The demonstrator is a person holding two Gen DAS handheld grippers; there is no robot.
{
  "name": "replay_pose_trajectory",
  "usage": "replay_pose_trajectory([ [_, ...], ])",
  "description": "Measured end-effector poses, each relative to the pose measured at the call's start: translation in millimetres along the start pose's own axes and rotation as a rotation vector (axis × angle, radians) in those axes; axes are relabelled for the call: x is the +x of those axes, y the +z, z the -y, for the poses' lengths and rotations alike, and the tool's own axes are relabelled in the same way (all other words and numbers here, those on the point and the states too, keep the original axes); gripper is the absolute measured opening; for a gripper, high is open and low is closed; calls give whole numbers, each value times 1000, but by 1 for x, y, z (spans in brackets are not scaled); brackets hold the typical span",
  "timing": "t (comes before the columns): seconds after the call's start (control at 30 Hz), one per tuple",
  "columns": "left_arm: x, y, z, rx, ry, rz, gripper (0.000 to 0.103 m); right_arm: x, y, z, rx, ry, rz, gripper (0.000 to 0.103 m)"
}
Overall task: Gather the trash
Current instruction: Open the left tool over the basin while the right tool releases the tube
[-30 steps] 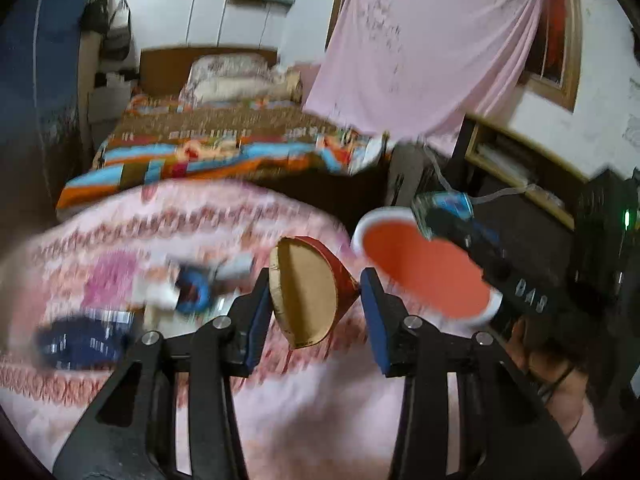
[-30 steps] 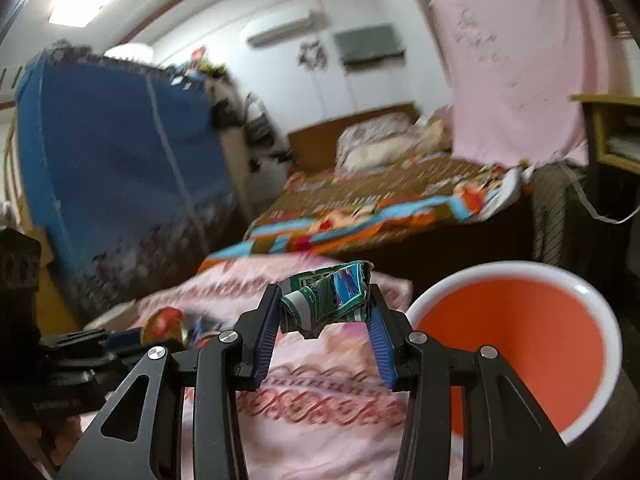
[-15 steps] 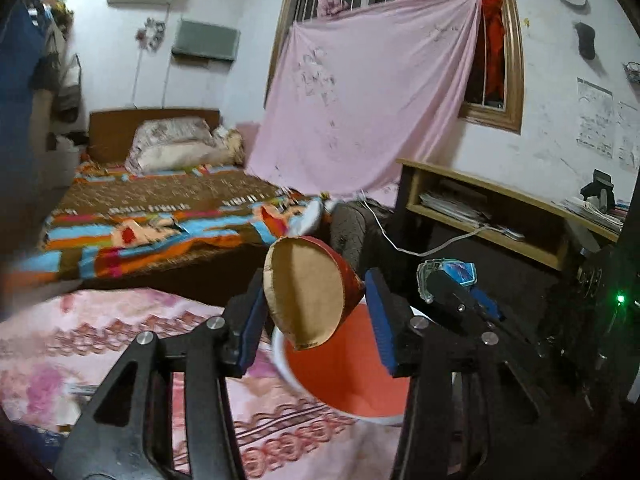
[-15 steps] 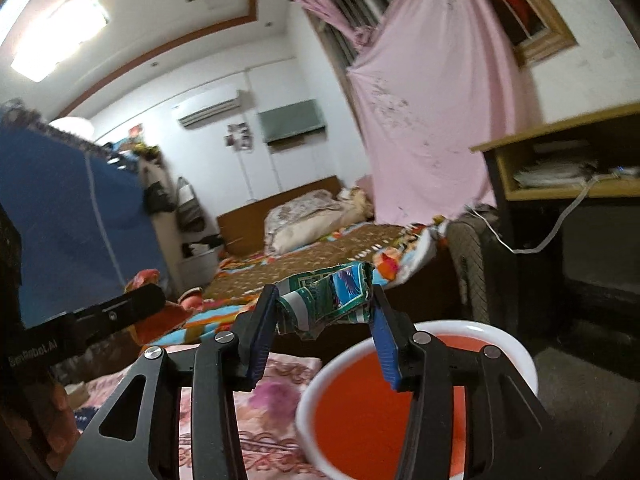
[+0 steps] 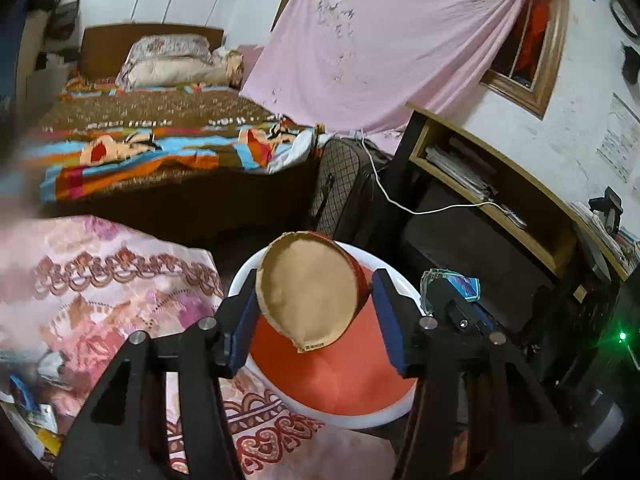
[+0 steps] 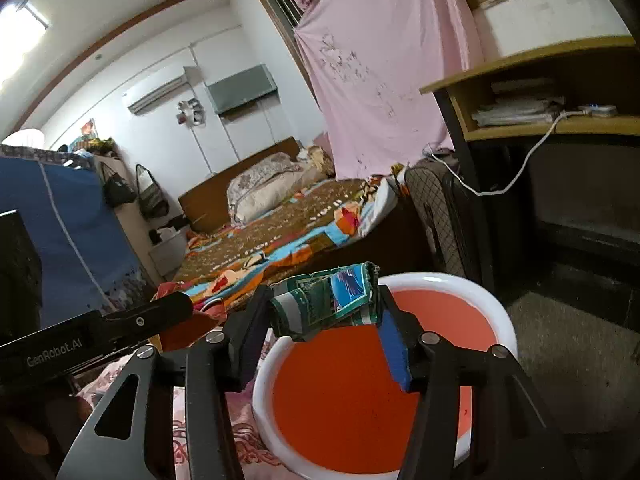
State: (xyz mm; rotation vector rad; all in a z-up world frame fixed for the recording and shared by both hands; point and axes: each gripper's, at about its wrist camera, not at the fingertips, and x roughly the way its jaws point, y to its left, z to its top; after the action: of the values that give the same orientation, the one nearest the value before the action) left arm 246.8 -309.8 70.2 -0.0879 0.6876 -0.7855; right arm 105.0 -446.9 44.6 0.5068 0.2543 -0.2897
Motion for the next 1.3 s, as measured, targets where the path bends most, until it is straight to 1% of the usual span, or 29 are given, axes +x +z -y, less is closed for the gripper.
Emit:
replay_pose_trajectory([
  [0.13,3,-3,-3,-22,8,-7,52,3,-2,2,4,-10,-23,55],
  [0.3,-3,-6,-11,-46,25,6,58,6,-5,3,7,-15,-41,65],
  [0.4,-8,-7,-17,-58,40,27,60,4,-6,0,7,-10,-37,72],
  [0.5,-21,-11,-24,-64,71,71,65,0,-4,-7,-5,4,-15,77],
  [0.63,-45,-17,-36,-73,139,150,72,-6,-2,-19,-47,26,30,83],
  [0.67,-52,-18,-40,-75,156,167,73,-8,-2,-24,-60,34,44,86],
  [0.7,-62,-21,-44,-77,180,194,77,-10,-2,-28,-71,43,57,91],
  [0.73,-67,-22,-47,-79,194,208,82,-12,-2,-32,-82,53,69,93],
  [0.8,-85,-25,-54,-81,247,259,89,-15,-1,-41,-103,75,91,103],
  [0.83,-93,-27,-57,-82,270,285,92,-19,-2,-48,-121,94,110,103],
  [0.93,-117,-36,-66,-74,342,348,92,-26,-5,-65,-166,142,146,103],
  [1.0,-132,-43,-71,-66,393,377,92,-30,-7,-77,-189,179,162,103],
  [1.17,-167,-61,-85,-55,488,440,92,-41,-16,-111,-265,286,207,103],
  [1.3,-195,-80,-98,-55,563,486,92,-49,-24,-132,-308,348,224,103],
])
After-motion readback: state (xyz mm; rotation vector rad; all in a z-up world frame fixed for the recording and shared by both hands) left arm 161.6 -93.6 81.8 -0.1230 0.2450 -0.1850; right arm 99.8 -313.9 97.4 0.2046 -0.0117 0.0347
